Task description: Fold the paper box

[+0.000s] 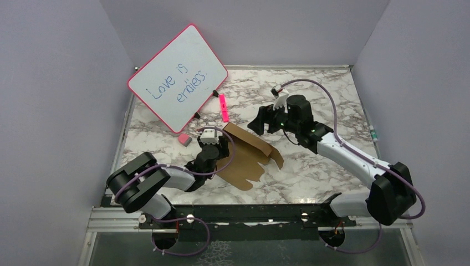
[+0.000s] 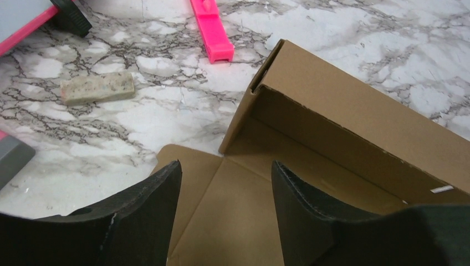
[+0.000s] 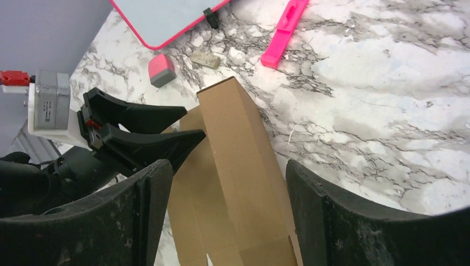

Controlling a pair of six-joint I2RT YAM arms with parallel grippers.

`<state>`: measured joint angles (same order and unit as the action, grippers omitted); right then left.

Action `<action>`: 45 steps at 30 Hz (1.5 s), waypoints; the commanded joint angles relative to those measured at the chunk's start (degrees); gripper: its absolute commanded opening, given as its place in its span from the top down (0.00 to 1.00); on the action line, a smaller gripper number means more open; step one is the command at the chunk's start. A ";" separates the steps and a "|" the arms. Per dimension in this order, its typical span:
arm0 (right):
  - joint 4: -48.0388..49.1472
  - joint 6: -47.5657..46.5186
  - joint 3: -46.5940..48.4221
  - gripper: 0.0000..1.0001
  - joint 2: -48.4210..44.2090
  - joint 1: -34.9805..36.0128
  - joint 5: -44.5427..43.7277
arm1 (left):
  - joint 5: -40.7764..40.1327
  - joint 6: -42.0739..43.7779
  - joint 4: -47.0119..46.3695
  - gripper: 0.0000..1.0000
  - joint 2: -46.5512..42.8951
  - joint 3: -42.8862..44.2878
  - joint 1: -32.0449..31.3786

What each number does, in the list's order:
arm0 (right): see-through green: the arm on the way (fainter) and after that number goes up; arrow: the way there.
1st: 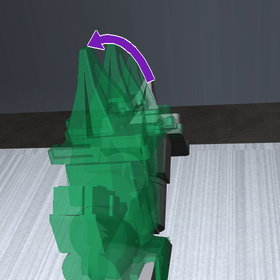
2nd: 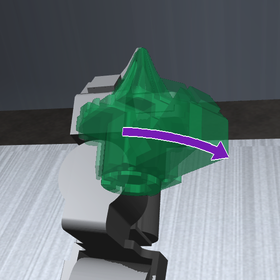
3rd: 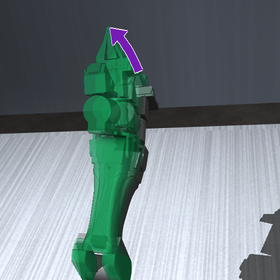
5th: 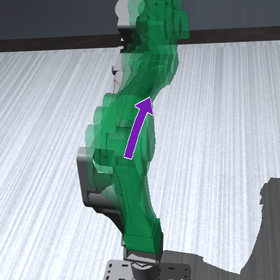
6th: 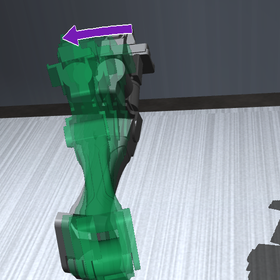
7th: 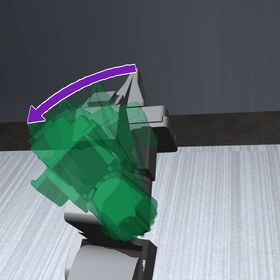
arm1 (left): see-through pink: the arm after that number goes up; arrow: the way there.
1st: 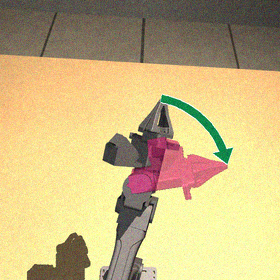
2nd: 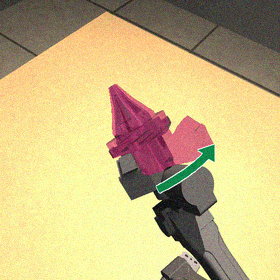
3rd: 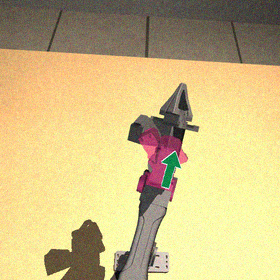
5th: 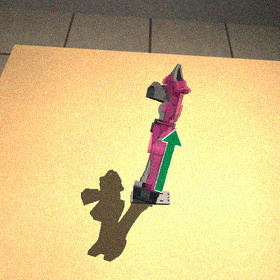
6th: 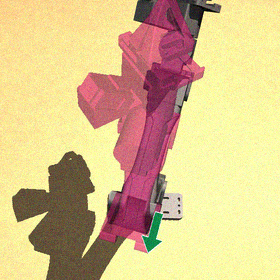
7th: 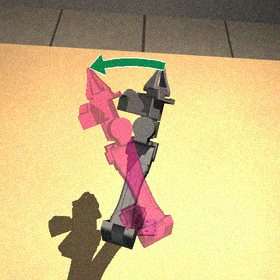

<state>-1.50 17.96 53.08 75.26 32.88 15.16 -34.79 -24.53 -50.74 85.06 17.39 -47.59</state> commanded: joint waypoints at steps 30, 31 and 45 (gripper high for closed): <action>-1.16 23.65 -16.23 0.42 -10.09 -0.31 -2.97 | 39.13 -12.63 39.69 0.29 -10.53 23.63 21.74; -0.94 23.74 -16.45 0.42 -9.66 -0.36 -2.89 | 39.59 -12.40 39.68 0.29 -9.57 24.12 21.75; 8.07 24.30 -18.10 0.49 -4.52 -0.36 -2.06 | 46.93 -12.33 36.58 0.45 -0.33 25.61 21.84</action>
<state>0.64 41.82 35.29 69.23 32.88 12.73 7.29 -36.40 -11.03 83.81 43.03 -26.20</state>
